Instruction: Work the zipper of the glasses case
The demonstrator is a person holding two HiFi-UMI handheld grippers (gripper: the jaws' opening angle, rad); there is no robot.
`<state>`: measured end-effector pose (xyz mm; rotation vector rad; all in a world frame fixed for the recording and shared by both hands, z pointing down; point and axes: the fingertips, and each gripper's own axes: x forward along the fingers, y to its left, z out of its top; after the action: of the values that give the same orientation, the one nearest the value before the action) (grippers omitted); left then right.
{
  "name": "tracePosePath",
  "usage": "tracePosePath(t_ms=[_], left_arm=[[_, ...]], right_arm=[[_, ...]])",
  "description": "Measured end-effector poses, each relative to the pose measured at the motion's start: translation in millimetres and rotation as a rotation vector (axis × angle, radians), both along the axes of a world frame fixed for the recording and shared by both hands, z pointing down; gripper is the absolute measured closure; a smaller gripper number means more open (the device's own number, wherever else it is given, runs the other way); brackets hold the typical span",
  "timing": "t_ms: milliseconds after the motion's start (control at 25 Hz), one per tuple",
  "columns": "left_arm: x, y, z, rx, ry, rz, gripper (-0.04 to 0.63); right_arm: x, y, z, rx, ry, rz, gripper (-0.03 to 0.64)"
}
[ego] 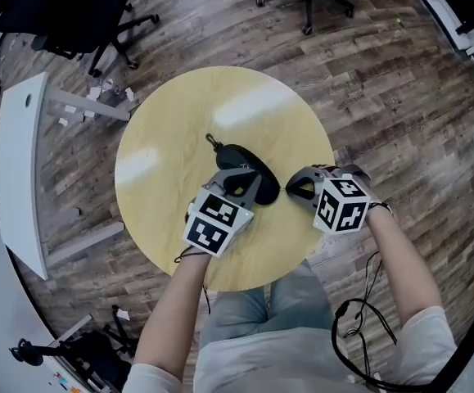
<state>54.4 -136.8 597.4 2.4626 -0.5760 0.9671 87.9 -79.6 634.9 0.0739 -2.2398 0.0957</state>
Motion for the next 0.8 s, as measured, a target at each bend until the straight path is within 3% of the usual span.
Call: tracePosePath(t_ms=[240, 600, 800], left_arm=[[-1, 1, 0, 0.039, 0.020, -0.008, 0.589], [3, 0, 0, 0.051, 0.039, 0.006, 0.589], [3, 0, 2, 0.056, 0.049, 0.013, 0.589]], right_arm=[[-20, 31, 0, -0.013, -0.047, 0.186, 0.615], [-54, 31, -1, -0.074, -0.104, 0.727, 0.615], [-60, 26, 4, -0.084, -0.121, 0.820, 0.615]])
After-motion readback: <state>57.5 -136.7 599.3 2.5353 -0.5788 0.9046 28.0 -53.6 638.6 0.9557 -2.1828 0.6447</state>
